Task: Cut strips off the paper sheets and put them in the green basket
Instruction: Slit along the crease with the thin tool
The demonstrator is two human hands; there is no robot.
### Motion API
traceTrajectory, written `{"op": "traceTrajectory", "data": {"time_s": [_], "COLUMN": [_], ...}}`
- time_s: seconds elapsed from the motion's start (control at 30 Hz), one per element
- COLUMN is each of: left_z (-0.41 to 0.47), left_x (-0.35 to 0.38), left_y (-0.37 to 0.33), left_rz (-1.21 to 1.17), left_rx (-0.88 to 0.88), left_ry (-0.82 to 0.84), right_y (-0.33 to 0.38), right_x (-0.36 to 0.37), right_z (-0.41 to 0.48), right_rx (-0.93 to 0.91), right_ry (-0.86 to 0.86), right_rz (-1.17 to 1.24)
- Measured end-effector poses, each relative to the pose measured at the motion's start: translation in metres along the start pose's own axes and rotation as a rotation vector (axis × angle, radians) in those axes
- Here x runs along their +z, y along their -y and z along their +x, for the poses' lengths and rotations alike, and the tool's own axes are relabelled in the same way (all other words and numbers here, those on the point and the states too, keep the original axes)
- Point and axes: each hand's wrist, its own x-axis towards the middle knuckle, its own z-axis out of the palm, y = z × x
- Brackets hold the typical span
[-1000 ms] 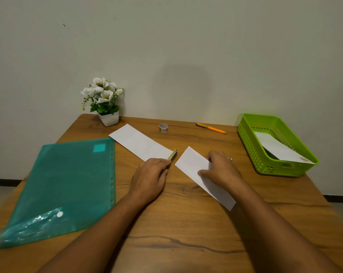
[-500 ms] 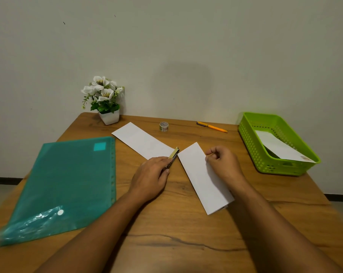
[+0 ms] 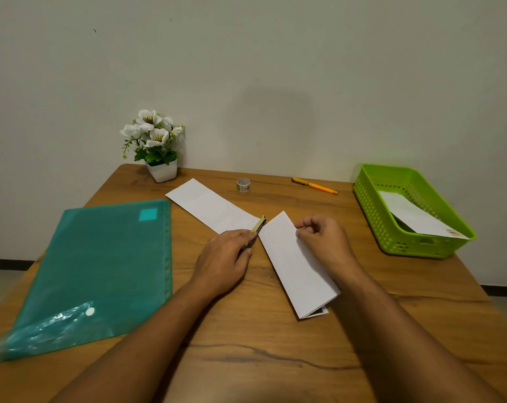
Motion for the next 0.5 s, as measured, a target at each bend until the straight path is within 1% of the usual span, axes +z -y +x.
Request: {"op": "traceTrajectory", "data": {"time_s": [0.27, 0.5], "left_z": [0.0, 0.001], "left_x": [0.001, 0.002], "left_y": [0.002, 0.002], "left_rz": [0.004, 0.005], "left_rx": [-0.016, -0.011], "left_ry": [-0.008, -0.008], "right_y": [0.0, 0.001], "right_x": [-0.01, -0.004], "right_z": [0.001, -0.002], "right_rx": [0.004, -0.02], "right_ry": [-0.073, -0.059], "right_rz": [0.023, -0.014]}}
